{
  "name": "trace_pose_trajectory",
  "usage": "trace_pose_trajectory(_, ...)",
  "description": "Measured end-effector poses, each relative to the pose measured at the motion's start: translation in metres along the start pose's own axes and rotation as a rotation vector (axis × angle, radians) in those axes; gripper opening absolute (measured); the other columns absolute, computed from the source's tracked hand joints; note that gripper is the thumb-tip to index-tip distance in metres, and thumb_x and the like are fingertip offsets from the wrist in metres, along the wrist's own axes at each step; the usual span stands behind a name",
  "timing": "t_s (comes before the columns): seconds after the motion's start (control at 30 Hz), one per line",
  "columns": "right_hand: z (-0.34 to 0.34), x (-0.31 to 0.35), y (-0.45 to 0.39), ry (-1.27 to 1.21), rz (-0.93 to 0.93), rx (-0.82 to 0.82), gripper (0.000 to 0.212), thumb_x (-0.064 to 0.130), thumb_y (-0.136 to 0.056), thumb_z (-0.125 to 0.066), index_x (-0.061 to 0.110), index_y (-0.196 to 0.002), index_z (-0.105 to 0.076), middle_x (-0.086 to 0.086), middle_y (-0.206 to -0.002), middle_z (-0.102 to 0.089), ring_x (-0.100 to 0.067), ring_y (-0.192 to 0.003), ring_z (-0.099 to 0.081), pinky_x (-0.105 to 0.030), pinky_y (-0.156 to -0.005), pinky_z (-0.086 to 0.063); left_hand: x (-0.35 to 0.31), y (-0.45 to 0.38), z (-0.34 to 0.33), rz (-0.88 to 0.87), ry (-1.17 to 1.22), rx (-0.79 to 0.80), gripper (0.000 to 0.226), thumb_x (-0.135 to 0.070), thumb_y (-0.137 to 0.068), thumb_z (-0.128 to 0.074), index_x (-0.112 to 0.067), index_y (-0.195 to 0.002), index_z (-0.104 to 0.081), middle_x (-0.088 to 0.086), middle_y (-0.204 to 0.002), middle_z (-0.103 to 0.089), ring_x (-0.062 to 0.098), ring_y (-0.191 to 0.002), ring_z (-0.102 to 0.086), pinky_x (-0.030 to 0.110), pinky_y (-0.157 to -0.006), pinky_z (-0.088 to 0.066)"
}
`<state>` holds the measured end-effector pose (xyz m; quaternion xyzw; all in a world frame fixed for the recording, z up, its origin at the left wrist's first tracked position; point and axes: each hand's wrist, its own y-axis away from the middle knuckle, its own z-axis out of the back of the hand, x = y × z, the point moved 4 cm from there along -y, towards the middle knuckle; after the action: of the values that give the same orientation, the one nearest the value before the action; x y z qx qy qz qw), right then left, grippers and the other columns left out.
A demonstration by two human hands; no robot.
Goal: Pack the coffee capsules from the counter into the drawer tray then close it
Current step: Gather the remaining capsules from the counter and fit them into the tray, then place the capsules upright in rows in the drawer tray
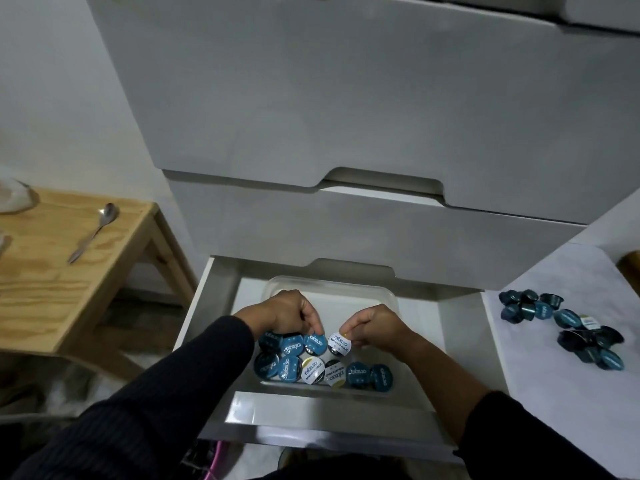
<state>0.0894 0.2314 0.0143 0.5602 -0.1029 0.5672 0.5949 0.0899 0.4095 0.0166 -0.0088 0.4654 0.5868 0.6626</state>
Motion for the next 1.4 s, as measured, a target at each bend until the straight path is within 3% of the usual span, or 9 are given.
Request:
trace_pose_trajectory(0.33, -0.003, 0.001, 0.003, 0.083, 0.000, 0.026, 0.019, -0.005, -0.077, -0.064, 0.011, -0.068, -0.064, -0.008, -0.067, -0.063, -0.011, -0.057, -0.058, -0.018, -0.055, -0.051, -0.003, 0.006, 0.000, -0.019, 0.017, -0.019, 0.017, -0.007, -0.078, -0.069, -0.023, -0.082, -0.075, -0.004, -0.090, -0.074, 0.001, -0.078, -0.062, 0.019, -0.082, -0.049)
trace_pose_trajectory(0.47, -0.004, 0.004, 0.005, 0.110, 0.022, 0.026, 0.014, 0.000, -0.079, -0.064, 0.013, -0.082, -0.059, -0.012, -0.080, -0.063, -0.015, -0.064, -0.060, -0.022, -0.060, -0.052, -0.011, 0.014, 0.005, -0.027, 0.040, -0.089, 0.014, -0.012, -0.083, -0.066, -0.020, -0.094, -0.072, -0.005, -0.096, -0.071, 0.000, -0.080, -0.060, 0.009, -0.072, -0.043)
trace_pose_trajectory(0.7, -0.011, 0.019, 0.017, 0.347, 0.153, -0.112, 0.029, 0.021, -0.088, -0.055, 0.011, -0.115, -0.059, -0.008, -0.113, -0.065, -0.015, -0.096, -0.058, -0.021, -0.082, -0.042, -0.027, 0.039, 0.008, 0.036, -0.183, -0.336, 0.028, -0.021, -0.091, -0.048, -0.016, -0.116, -0.060, 0.005, -0.121, -0.062, 0.016, -0.102, -0.057, 0.022, -0.088, -0.041)
trace_pose_trajectory(0.93, -0.022, 0.024, 0.032, 0.598, 0.300, -0.241, 0.034, 0.024, -0.095, -0.039, 0.010, -0.124, -0.051, -0.012, -0.128, -0.052, -0.025, -0.117, -0.049, -0.031, -0.096, -0.040, -0.042, 0.066, -0.014, 0.035, -0.351, -0.619, 0.037, -0.024, -0.095, -0.039, -0.013, -0.130, -0.047, 0.006, -0.131, -0.052, 0.020, -0.120, -0.049, 0.027, -0.095, -0.042)
trace_pose_trajectory(1.03, -0.021, 0.023, 0.044, 0.700, 0.386, -0.406, 0.034, 0.023, -0.094, -0.039, 0.007, -0.118, -0.056, -0.010, -0.119, -0.055, -0.024, -0.112, -0.053, -0.028, -0.093, -0.042, -0.048, 0.079, -0.021, 0.084, -0.413, -0.728, 0.032, -0.025, -0.092, -0.048, -0.010, -0.120, -0.055, 0.005, -0.119, -0.058, 0.018, -0.112, -0.054, 0.022, -0.090, -0.042)
trace_pose_trajectory(1.17, -0.016, 0.024, 0.068, 0.823, 0.628, -0.672, 0.029, 0.027, -0.078, -0.042, 0.013, -0.075, -0.068, 0.000, -0.072, -0.065, -0.016, -0.068, -0.065, -0.018, -0.061, -0.053, -0.072, 0.094, -0.029, 0.016, -0.448, -0.801, 0.036, -0.024, -0.050, -0.088, -0.013, -0.079, -0.068, 0.002, -0.072, -0.067, 0.015, -0.066, -0.066, 0.018, -0.061, -0.050)
trace_pose_trajectory(1.23, -0.012, 0.016, 0.073, 0.865, 0.687, -0.725, 0.028, 0.021, -0.082, -0.045, 0.007, -0.082, -0.069, -0.008, -0.078, -0.069, -0.022, -0.076, -0.066, -0.023, -0.071, -0.055, -0.087, 0.099, -0.034, 0.041, -0.444, -0.783, 0.038, -0.026, -0.071, -0.077, -0.009, -0.102, -0.064, 0.006, -0.097, -0.067, 0.017, -0.090, -0.066, 0.017, -0.074, -0.050)
trace_pose_trajectory(1.3, 0.002, 0.002, 0.080, 0.944, 0.731, -0.796, 0.028, 0.017, -0.088, -0.047, 0.000, -0.088, -0.069, -0.015, -0.089, -0.071, -0.030, -0.087, -0.066, -0.032, -0.081, -0.056, -0.105, 0.092, -0.044, 0.052, -0.391, -0.746, 0.044, -0.031, -0.096, -0.042, -0.011, -0.135, -0.037, 0.006, -0.136, -0.046, 0.017, -0.127, -0.043, 0.021, -0.103, -0.035)
trace_pose_trajectory(1.4, 0.031, -0.009, 0.095, 1.104, 0.827, -0.910, 0.024, 0.014, -0.089, -0.053, 0.000, -0.086, -0.071, -0.018, -0.093, -0.073, -0.033, -0.091, -0.068, -0.036, -0.080, -0.058, -0.137, 0.085, -0.053, 0.021, -0.338, -0.769, 0.052, -0.036, -0.097, -0.037, -0.020, -0.144, -0.020, 0.001, -0.148, -0.030, 0.015, -0.137, -0.028, 0.025, -0.111, -0.027)
